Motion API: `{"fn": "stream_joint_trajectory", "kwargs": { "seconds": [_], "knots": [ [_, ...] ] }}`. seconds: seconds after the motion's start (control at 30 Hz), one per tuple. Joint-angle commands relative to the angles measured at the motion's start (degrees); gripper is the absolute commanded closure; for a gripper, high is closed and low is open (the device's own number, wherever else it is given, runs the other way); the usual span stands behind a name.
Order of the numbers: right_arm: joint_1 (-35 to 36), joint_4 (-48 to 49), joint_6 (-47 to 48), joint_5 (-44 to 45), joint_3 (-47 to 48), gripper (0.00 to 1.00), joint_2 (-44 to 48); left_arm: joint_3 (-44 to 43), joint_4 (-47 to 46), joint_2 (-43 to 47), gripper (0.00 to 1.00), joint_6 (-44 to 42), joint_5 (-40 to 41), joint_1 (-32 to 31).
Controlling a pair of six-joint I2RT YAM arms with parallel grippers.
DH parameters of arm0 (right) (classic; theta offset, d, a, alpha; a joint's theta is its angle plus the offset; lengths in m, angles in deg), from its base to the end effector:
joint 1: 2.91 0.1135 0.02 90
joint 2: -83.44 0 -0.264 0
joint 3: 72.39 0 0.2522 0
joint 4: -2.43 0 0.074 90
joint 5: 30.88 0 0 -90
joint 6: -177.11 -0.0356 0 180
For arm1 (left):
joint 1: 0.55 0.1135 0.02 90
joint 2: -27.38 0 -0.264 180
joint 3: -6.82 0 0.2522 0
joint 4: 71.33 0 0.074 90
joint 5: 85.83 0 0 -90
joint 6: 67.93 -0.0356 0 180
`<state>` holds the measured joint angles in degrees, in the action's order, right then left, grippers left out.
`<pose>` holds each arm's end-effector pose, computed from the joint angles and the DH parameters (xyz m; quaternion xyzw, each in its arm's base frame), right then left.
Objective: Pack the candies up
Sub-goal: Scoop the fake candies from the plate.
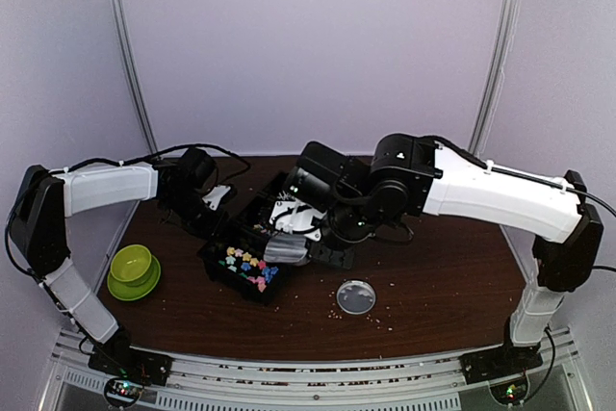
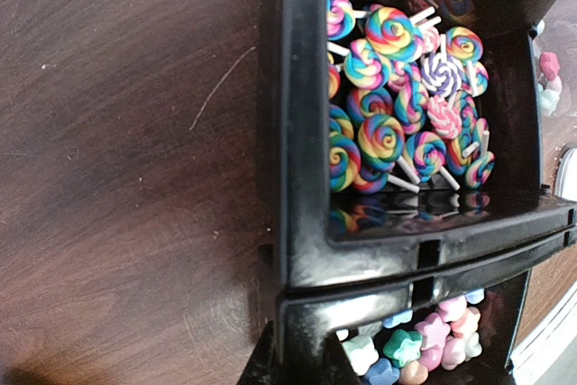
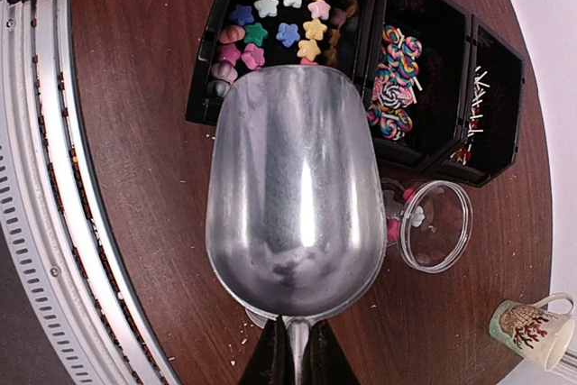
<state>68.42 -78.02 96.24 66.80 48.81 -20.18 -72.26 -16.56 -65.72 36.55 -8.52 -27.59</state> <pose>0.1237 0.3513 0.3490 -0.6144 0.7506 0.0651 0.2340 0.2800 -0.1517 0.2147 0.1271 0.9688 -0.1664 0.1325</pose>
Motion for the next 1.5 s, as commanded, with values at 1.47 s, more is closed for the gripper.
{"fn": "stream_joint_trajectory", "kwargs": {
  "seconds": [1.47],
  "knots": [
    [4.25, -11.98, 3.55, 15.91, 22.74, 1.0, -24.66, -4.55, -4.72, 6.9, 1.0, -4.33, 12.14, -4.0]
  ]
}}
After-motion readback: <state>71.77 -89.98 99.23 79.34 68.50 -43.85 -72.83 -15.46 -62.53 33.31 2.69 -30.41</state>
